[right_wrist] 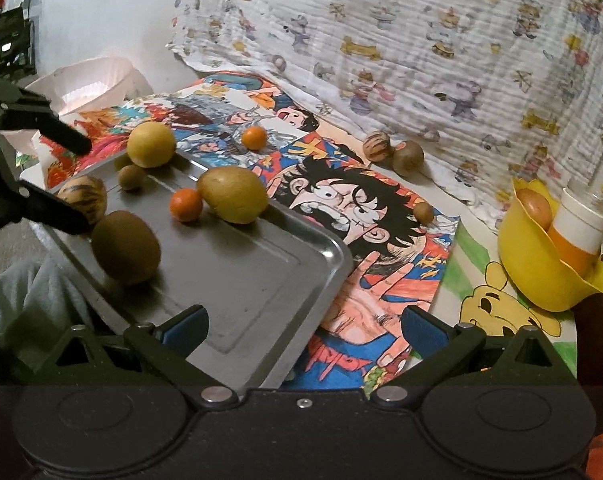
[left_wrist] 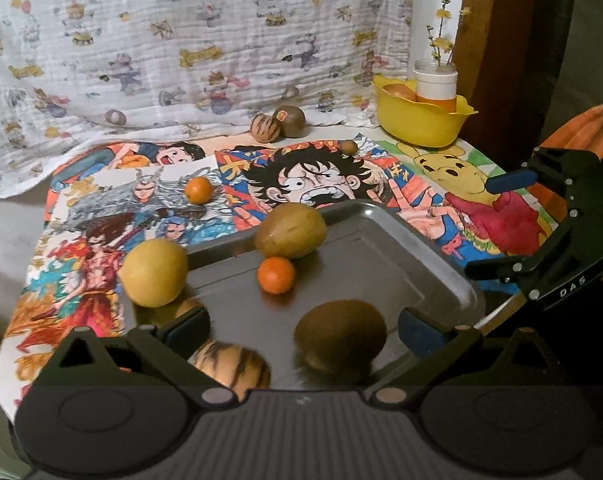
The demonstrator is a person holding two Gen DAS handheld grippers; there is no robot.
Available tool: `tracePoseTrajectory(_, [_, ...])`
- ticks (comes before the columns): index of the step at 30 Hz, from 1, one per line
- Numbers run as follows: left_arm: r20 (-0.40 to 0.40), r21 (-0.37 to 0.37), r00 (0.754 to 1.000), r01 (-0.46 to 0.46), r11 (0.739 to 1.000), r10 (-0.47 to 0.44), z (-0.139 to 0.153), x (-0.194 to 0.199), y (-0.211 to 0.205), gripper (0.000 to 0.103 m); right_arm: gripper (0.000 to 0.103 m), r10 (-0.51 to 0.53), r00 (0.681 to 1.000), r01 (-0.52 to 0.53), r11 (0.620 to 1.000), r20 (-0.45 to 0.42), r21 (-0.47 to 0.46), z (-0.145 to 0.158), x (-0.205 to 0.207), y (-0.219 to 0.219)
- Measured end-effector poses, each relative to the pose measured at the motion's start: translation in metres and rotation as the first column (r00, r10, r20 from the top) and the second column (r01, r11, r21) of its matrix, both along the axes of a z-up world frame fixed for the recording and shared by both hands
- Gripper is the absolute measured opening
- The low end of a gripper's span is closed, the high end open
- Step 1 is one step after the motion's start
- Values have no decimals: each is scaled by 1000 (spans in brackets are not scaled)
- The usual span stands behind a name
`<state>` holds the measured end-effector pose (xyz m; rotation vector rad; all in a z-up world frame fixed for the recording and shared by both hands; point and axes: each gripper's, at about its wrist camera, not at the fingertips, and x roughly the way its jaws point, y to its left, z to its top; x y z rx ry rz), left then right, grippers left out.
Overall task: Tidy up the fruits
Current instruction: 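Move the left tool toward the kiwi while the right tool approaches the small brown fruit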
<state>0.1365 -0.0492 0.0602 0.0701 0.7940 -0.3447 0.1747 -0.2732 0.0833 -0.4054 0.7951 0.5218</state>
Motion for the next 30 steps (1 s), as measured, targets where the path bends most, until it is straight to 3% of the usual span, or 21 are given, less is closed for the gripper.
tracePoseTrajectory(9, [-57,13,998,-27,1000,28,-1,43,-18,102,102,47,999,-48,999,7,23,2,45,-8])
tracePoseTrajectory(30, [-46,64,993,-103,993,106,10,151,0,102,102,156,985,-156,988,80,2,17,139,0])
